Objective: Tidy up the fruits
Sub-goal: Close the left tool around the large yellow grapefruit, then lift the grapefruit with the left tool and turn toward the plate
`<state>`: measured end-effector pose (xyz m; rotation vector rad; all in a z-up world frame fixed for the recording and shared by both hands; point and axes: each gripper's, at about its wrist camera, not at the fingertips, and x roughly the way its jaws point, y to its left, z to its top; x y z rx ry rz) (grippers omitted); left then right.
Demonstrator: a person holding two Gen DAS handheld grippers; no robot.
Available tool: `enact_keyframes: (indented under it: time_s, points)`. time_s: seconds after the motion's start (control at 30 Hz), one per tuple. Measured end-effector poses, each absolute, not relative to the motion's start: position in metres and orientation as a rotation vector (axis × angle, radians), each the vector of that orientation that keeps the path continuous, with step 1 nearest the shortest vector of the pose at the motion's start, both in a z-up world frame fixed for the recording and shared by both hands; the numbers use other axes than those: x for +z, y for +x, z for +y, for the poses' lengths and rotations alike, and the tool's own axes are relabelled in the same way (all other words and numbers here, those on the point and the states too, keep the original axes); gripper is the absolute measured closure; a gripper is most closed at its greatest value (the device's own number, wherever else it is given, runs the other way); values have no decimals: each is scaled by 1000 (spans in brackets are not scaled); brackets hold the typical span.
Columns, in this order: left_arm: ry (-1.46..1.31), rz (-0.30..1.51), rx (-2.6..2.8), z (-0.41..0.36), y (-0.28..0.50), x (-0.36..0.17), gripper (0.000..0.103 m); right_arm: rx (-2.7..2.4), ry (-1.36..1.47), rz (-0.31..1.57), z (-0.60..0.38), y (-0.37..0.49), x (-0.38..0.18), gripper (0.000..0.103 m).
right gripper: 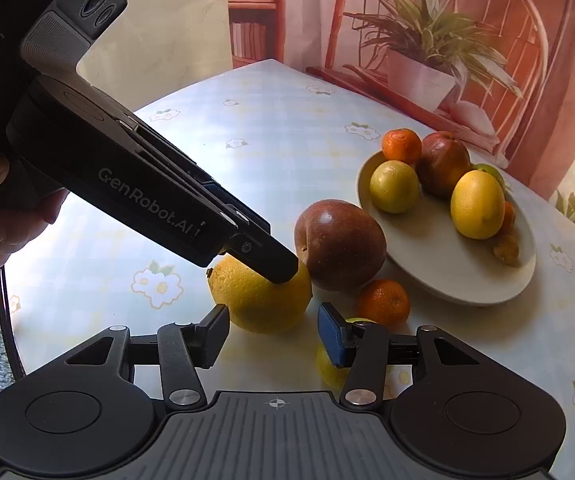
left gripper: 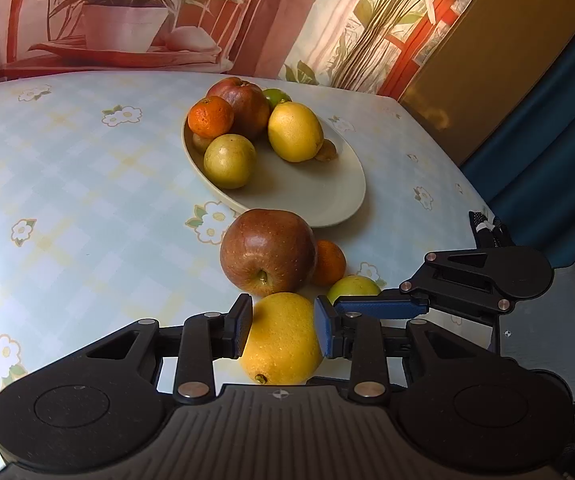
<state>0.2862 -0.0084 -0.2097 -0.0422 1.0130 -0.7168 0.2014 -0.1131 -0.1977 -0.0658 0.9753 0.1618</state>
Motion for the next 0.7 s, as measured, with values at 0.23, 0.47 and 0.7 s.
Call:
enact_keyframes:
  time_s: [0.23, 0.47, 0.7]
  points:
    - [-70, 1029, -712, -5, 290, -210, 67, 226, -129, 973, -109, 212, -201, 53]
    - [-76, 989, -651, 2, 286, -205, 68, 236, -169, 990, -103, 216, -212, 54]
    - [-266, 981, -591, 41, 272, -213, 68, 217, -67, 972, -111, 214, -214, 54]
